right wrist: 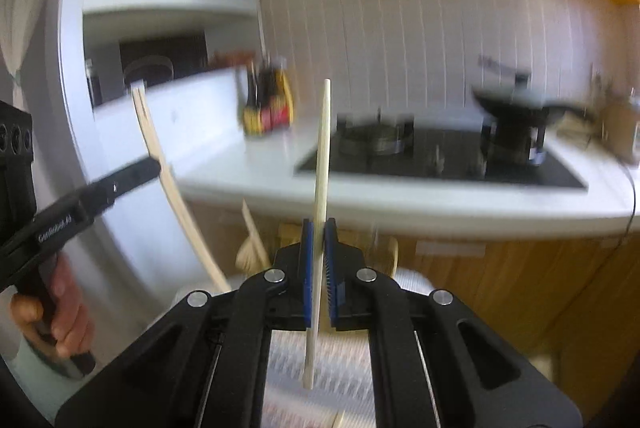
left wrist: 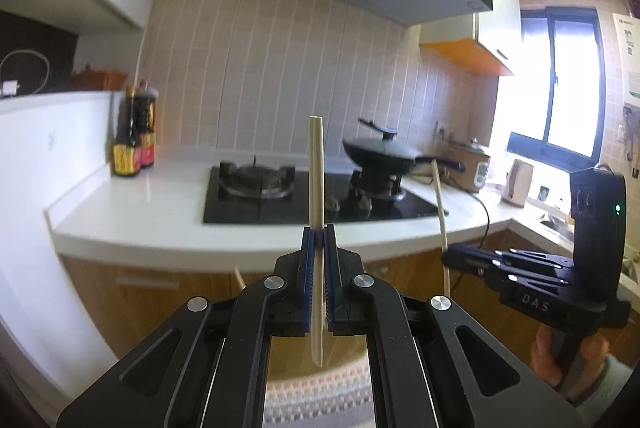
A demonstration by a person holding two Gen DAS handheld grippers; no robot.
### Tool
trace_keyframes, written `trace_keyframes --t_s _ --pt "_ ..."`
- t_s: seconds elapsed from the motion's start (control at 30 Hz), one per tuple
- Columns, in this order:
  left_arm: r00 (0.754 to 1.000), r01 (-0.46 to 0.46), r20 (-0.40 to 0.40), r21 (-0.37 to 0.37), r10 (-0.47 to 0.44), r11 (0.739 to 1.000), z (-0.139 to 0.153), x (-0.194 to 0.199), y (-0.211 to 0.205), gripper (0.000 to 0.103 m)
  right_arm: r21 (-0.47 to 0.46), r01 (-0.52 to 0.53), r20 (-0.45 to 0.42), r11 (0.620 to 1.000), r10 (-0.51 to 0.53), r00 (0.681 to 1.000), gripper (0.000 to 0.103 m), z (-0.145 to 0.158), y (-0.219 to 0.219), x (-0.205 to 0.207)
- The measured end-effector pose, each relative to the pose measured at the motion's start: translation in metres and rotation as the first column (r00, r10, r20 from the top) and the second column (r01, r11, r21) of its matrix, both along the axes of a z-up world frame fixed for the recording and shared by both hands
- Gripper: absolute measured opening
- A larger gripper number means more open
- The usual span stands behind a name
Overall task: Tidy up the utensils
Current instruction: 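Lower both held chopsticks into the tan holder and open both tools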
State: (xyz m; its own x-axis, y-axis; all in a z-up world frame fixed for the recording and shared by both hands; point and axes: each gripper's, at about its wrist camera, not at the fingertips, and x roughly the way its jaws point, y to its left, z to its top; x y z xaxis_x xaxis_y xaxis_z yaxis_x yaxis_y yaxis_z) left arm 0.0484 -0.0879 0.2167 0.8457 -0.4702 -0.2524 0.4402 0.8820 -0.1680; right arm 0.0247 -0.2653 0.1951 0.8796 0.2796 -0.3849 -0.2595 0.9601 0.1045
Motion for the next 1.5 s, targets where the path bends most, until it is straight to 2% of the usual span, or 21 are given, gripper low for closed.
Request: trace_keyframes --t_s 0.17,0.43,0.53,0.77,0.93,1.17,1.4,1.5 --pt "1.000 -0.011 0.022 -0.007 0.011 1.000 0.009 0.021 -0.003 0.003 0.012 0.078 0.119 0.997 -0.079 0.990 0.004 0.006 -0.008 0.028" --pt "0.999 -0.034 -0.008 -0.002 0.034 0.999 -0.012 0.063 0.001 0.003 0.008 0.118 0.125 0.993 -0.118 0.985 0.004 -0.019 -0.004 0.079" --pt "0.999 -0.036 -0.001 0.027 0.036 0.999 -0.024 0.072 -0.002 0.003 0.011 0.123 0.122 0.992 -0.123 0.985 0.004 -0.030 -0.002 0.088" --pt "0.999 -0.035 -0.005 0.084 0.036 0.996 -0.053 0.084 -0.011 0.003 0.019 0.156 0.147 0.988 -0.157 0.977 0.004 -0.055 -0.004 0.091" --pt "0.999 -0.028 -0.029 0.084 0.031 0.996 -0.065 0.089 -0.012 0.003 0.006 0.173 0.157 0.985 -0.171 0.973 0.004 -0.065 -0.005 0.092" --pt "0.998 -0.024 -0.047 0.089 0.028 0.996 -0.075 0.091 -0.012 0.003 0.023 0.173 0.152 0.985 -0.174 0.973 0.004 -0.072 -0.009 0.092" --pt "0.997 -0.014 -0.069 0.087 0.020 0.996 -0.081 0.091 -0.012 0.003 -0.010 0.175 0.167 0.984 -0.171 0.971 0.005 -0.076 -0.002 0.081" --pt "0.997 -0.018 -0.073 0.096 0.025 0.995 -0.084 0.088 -0.011 0.003 -0.019 0.152 0.139 0.988 -0.148 0.979 0.005 -0.078 -0.001 0.077"
